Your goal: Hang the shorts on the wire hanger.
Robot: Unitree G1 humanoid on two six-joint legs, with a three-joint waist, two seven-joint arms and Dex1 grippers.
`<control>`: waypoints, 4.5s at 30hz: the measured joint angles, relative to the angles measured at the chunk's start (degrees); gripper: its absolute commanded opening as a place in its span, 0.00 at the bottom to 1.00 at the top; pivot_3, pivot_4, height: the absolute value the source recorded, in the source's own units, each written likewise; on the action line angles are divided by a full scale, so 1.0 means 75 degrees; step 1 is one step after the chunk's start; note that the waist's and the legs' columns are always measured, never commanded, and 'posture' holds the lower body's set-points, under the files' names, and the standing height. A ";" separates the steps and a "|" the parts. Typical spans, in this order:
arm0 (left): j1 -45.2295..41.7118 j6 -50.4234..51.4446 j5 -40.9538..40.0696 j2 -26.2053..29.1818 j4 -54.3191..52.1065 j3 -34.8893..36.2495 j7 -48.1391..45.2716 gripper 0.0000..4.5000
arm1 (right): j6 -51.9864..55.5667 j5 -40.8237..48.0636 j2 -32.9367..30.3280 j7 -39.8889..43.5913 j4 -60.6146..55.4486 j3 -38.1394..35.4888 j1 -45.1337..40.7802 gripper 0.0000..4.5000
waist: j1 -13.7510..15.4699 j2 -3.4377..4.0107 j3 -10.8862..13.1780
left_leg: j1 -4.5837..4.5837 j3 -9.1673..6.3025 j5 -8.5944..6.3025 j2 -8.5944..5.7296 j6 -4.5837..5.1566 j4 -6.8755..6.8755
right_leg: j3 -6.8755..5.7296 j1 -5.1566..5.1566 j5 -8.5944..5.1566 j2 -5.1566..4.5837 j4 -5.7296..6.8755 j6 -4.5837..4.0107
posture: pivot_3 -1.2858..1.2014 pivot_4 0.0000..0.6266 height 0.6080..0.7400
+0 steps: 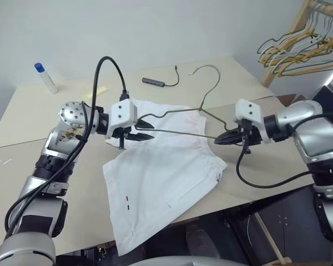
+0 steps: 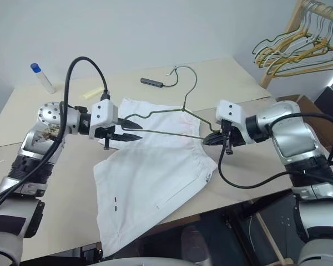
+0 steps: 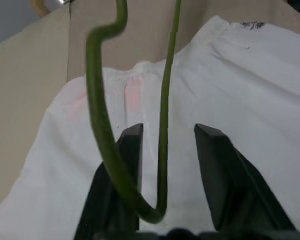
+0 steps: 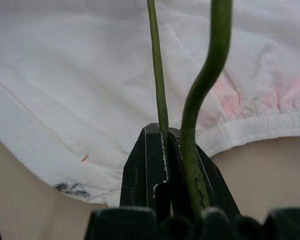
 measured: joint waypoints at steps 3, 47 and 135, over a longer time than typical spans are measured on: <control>-0.0046 0.0059 -0.0124 0.0146 0.0707 0.0726 0.0418 0.79 | 0.0888 0.0314 -0.0444 -0.0523 -0.0270 -0.1072 0.1224 0.00 | 0.0002 -0.0003 -0.0002 | 0.0001 -0.0003 -0.0001 0.0000 0.0002 0.0001 | -0.0004 0.0004 0.0000 0.0000 0.0000 0.0000 | 0.42 0.00 1.00; 0.3112 0.2364 -0.2708 0.0681 -0.3967 0.2265 0.1244 1.00 | 0.3241 0.1245 0.0516 -0.1722 0.3497 -0.1165 0.1281 0.00 | 0.0370 0.0090 -0.0107 | 0.0139 0.0046 -0.0017 0.0055 0.0025 -0.0018 | 0.0016 0.0159 -0.0003 0.0054 -0.0052 0.0000 | 0.47 0.00 1.00; -0.1976 -0.3161 0.0239 -0.0598 0.2266 -0.0492 -0.2073 1.00 | 0.0469 -0.1386 -0.0991 -0.0665 -0.2320 0.0788 -0.0281 0.00 | -0.0109 0.0081 -0.0086 | 0.0083 0.0057 -0.0015 0.0057 0.0021 -0.0022 | -0.0003 0.0120 0.0025 0.0051 -0.0125 0.0008 | 0.41 0.00 1.00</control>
